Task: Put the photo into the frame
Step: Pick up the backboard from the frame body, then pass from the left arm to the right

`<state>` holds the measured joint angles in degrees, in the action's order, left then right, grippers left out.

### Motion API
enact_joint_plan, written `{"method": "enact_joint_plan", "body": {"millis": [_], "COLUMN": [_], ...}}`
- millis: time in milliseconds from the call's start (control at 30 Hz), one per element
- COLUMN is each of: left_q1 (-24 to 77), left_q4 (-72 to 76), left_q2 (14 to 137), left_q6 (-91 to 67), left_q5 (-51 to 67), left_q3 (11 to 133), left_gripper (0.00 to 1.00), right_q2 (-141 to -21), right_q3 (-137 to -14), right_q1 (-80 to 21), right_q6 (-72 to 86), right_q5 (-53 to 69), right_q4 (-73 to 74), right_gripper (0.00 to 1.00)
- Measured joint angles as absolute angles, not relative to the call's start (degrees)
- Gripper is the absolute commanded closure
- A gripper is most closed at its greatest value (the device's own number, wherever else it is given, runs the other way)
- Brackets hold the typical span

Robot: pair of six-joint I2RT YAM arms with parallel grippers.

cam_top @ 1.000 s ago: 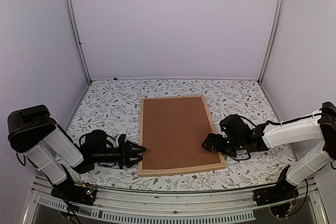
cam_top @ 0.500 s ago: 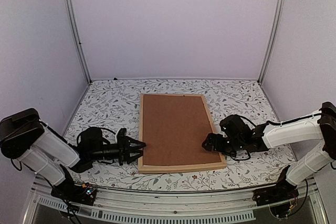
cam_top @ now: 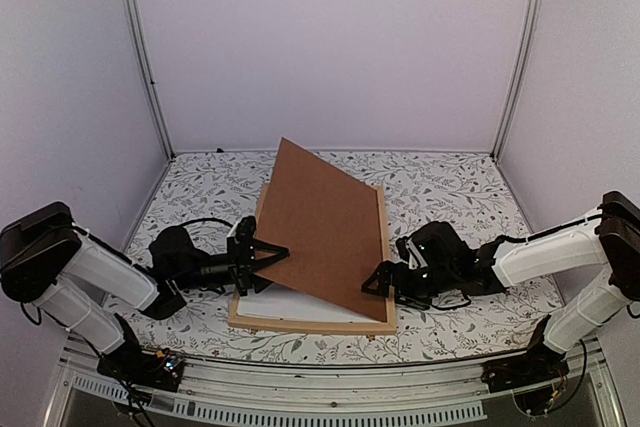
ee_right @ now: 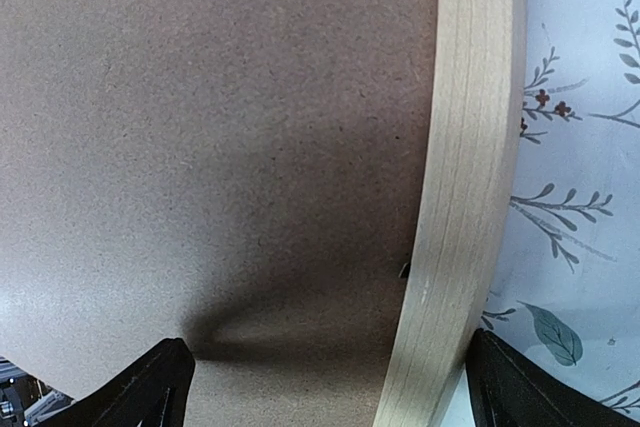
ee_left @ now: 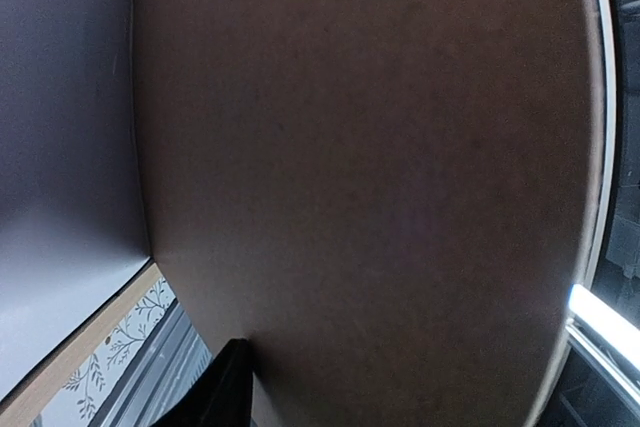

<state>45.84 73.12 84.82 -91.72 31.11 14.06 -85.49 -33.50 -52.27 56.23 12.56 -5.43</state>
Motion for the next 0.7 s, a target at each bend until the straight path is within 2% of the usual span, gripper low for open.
{"method": "enact_joint_plan", "body": {"millis": [167, 233, 333, 467, 700], "left_q1": [45.8, 45.9, 46.1, 46.1, 46.1], "left_q4": [63.6, 54.7, 41.4, 27.9, 15.9], "left_q2": [80.4, 76.7, 71.3, 66.6, 66.0], "left_q6": [-88.7, -85.5, -79.3, -73.1, -67.9], "left_q5": [31.0, 30.6, 29.0, 26.2, 24.0], "left_q3": [15.3, 17.8, 22.6, 27.2, 28.4], "left_gripper": [0.43, 0.35, 0.31, 0.3, 0.28], "right_q2": [-85.1, -84.2, -81.6, -78.3, -76.9], "right_q3": [-33.5, -33.6, -35.0, -39.5, -48.6], "right_q1": [-52.2, -52.4, -52.6, -52.7, -53.3], "right_q6": [56.1, 55.9, 54.8, 52.3, 45.6], "right_q5": [12.6, 13.0, 13.2, 12.3, 10.0], "right_q4": [-4.8, -3.6, -0.2, 4.7, 10.4], "right_gripper": [0.01, 0.01, 0.01, 0.01, 0.01]}}
